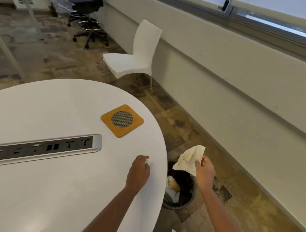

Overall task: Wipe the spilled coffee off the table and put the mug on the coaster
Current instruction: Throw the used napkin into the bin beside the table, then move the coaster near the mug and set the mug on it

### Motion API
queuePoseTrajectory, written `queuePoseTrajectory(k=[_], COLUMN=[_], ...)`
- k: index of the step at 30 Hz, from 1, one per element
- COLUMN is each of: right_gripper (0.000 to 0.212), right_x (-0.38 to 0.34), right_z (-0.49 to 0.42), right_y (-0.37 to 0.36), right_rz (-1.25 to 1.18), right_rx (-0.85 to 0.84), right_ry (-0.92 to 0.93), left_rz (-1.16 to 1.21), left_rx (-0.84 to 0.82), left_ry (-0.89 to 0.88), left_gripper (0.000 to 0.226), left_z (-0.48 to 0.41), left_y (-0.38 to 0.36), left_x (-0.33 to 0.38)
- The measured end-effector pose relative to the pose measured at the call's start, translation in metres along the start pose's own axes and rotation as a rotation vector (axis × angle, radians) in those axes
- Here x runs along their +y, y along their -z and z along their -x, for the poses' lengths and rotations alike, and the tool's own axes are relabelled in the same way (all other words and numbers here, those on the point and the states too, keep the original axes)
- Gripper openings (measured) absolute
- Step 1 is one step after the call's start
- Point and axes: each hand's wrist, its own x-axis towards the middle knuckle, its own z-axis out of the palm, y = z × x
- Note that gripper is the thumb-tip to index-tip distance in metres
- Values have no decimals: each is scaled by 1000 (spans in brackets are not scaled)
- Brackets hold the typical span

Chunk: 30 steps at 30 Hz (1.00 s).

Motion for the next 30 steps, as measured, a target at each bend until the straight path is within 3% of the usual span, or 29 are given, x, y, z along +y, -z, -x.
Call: queuePoseTrajectory(k=[3,7,13,17,23,30], right_gripper=[13,26,39,40,32,30], right_x=[15,37,57,62,40,-17], right_z=[-18,-37,-51,-49,-53,-62], right_y=[-5,-16,-30,-32,-47,-88], right_rz=[149,259,183,120,114,46], right_rx=[-16,-43,-168,-155,-142,-185], right_ry=[9,-24,-125,-144,-45,202], left_rz=[-115,-170,-189,-173,-143,5], left_rx=[-16,-37,-39,-18,28,157], left_ry=[-36,-62,-78,-75,-58,74], left_gripper=[36,37,37,36,34,33], left_z=[-13,-29,-41,-42,-48,-65], left_y=[-11,-25,-33,-24,5,43], left_x=[0,2,-2,-6,-16,-35])
